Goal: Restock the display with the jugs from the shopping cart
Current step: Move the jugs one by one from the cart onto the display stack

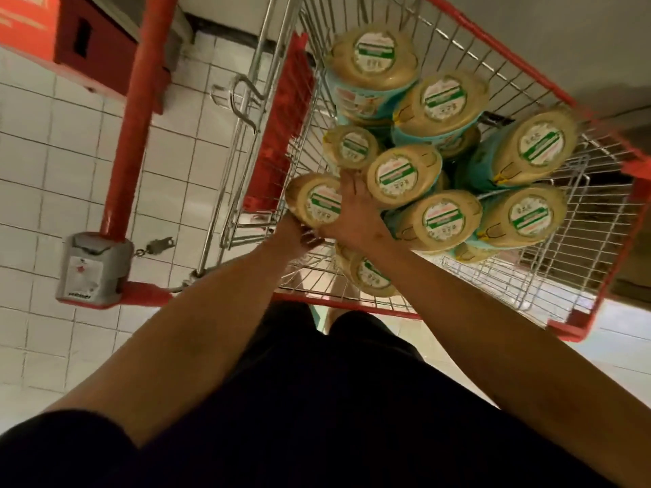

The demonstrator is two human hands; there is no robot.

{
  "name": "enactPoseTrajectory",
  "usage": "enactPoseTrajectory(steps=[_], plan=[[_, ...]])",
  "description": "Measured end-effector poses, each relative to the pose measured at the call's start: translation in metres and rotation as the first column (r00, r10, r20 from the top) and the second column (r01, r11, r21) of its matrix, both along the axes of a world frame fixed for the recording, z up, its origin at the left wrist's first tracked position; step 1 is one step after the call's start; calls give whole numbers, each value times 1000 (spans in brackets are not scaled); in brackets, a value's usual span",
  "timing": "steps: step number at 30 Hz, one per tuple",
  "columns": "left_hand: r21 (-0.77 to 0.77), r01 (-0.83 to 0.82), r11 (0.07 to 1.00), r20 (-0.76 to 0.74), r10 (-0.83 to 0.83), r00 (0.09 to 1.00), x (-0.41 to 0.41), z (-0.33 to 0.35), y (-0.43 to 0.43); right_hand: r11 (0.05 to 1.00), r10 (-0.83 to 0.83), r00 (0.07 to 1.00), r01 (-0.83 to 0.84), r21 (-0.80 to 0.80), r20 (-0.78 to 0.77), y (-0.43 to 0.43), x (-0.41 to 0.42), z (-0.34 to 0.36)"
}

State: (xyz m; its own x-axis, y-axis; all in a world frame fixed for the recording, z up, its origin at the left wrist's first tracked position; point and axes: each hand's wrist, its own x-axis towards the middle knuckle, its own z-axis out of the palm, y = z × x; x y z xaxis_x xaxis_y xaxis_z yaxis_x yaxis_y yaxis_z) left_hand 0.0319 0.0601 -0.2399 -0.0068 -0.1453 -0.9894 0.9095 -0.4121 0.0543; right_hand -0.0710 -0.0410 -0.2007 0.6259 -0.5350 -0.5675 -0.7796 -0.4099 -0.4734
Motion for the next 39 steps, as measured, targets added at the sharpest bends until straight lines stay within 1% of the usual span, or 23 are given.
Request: enactPoseTrajectory(steps=[2, 4, 9, 11, 14, 19, 23, 25, 28, 31, 34, 36, 39], plan=[[-33, -109, 993, -21, 109, 994, 2, -15, -7, 1000, -15, 999, 16, -10, 41, 5, -11, -3], [-59, -121, 991, -29, 120, 992, 4, -26, -9, 999, -13, 998, 16, -49, 58, 9, -17, -7], [-18, 80, 997, 8, -80, 997, 6, -37, -3, 989, -73, 992, 84, -118, 100, 13, -11, -12], [-26, 106, 994, 7, -106, 994, 8, -40, 0, 992, -65, 991, 77, -96, 117, 10, -12, -8], [-66, 140, 988, 5, -140, 990, 11, -36, 5, 997, -82, 987, 82, 5, 139, 4, -11, 4], [-130, 112, 985, 27, -110, 994, 13, -11, 8, 996, -48, 985, 36, 78, 165, -6, -14, 37], [-207, 116, 971, 91, -99, 991, 18, 13, 7, 994, -69, 975, 50, 92, 211, -5, -20, 69], [-241, 122, 963, 93, -102, 990, 21, 23, 11, 994, -63, 969, 38, 107, 238, -7, -22, 88], [-354, 85, 932, 47, -73, 996, 24, 40, 13, 995, -15, 958, -14, 100, 286, -11, -27, 114], [-480, -14, 877, -66, -20, 998, 26, 64, 8, 998, 19, 943, -39, 54, 331, -9, -36, 136], [-556, 1, 832, -113, -76, 991, 29, 85, 2, 999, -48, 918, 35, 39, 394, -5, -48, 155], [-602, 67, 796, -88, -150, 985, 30, 94, 0, 993, -117, 883, 110, 42, 455, 2, -57, 166], [-618, 108, 779, -83, -202, 976, 29, 105, -4, 970, -228, 812, 239, 51, 537, 17, -73, 177]])
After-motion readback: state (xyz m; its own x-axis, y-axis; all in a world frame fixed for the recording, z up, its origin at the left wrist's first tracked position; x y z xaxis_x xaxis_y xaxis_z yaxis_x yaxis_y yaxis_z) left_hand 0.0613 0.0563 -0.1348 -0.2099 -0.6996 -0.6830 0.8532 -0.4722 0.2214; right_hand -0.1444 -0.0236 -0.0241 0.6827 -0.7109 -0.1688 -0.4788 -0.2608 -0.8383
